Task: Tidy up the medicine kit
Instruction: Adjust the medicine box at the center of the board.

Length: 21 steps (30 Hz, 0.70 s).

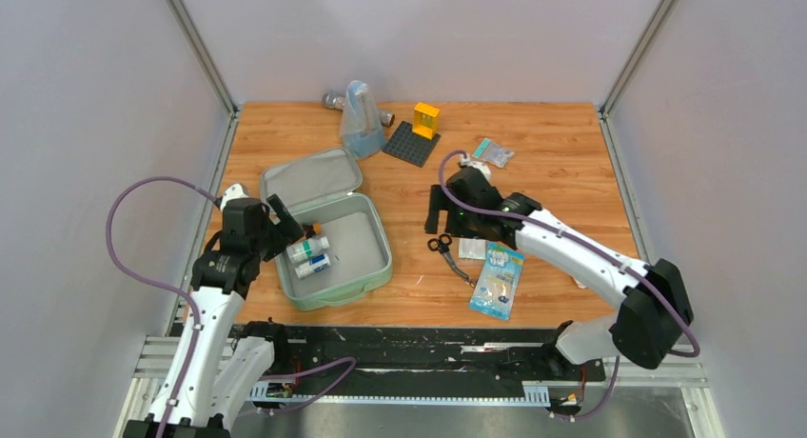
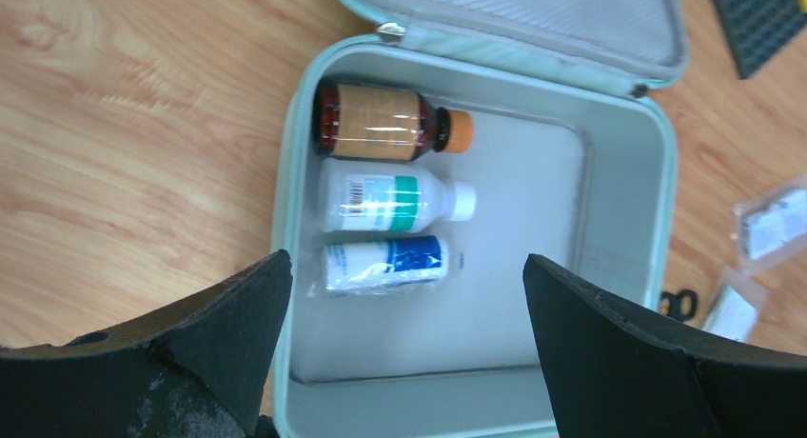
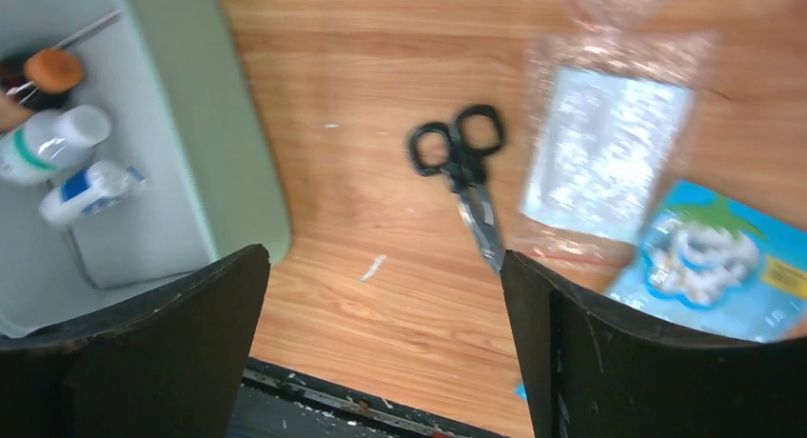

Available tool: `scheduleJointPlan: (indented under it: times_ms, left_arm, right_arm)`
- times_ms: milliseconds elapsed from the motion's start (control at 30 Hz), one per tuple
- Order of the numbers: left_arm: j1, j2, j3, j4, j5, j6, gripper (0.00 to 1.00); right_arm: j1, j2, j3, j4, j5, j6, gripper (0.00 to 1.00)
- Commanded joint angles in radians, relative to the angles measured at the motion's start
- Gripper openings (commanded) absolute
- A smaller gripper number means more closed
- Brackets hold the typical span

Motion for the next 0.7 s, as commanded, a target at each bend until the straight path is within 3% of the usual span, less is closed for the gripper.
scheduleJointPlan:
  times_ms: [0, 133, 267, 367, 467, 667]
  left_arm:
    - [0.008, -0.038, 0.044, 0.046, 0.116, -0.005, 1.00]
    - [0.008, -0.037, 0.032, 0.105, 0.241, 0.020, 1.00]
    - [0.008, -0.014, 0.003, 0.159, 0.349, 0.032, 0.99]
    - [0.008, 0.001, -0.016, 0.162, 0.363, 0.031, 0.98]
    - [0.008, -0.009, -0.005, 0.110, 0.283, 0.044, 0.98]
    - [0.008, -0.084, 0.022, -0.050, -0.005, -0.025, 1.00]
  right_arm:
    - [-0.087, -0.128, -0.138, -0.016, 0.080, 0.135, 0.91]
    - [-0.129, -0.196, -0.230, -0.016, 0.020, 0.163, 0.76]
    - [-0.128, -0.222, -0.254, 0.010, -0.060, 0.148, 0.73]
    - [-0.124, -0.224, -0.234, 0.134, -0.312, 0.078, 0.67]
    - [-0.067, -0.178, -0.141, 0.243, -0.419, 0.052, 0.65]
    - [0.105, 0.160, 0.193, 0.239, -0.452, -0.004, 0.60]
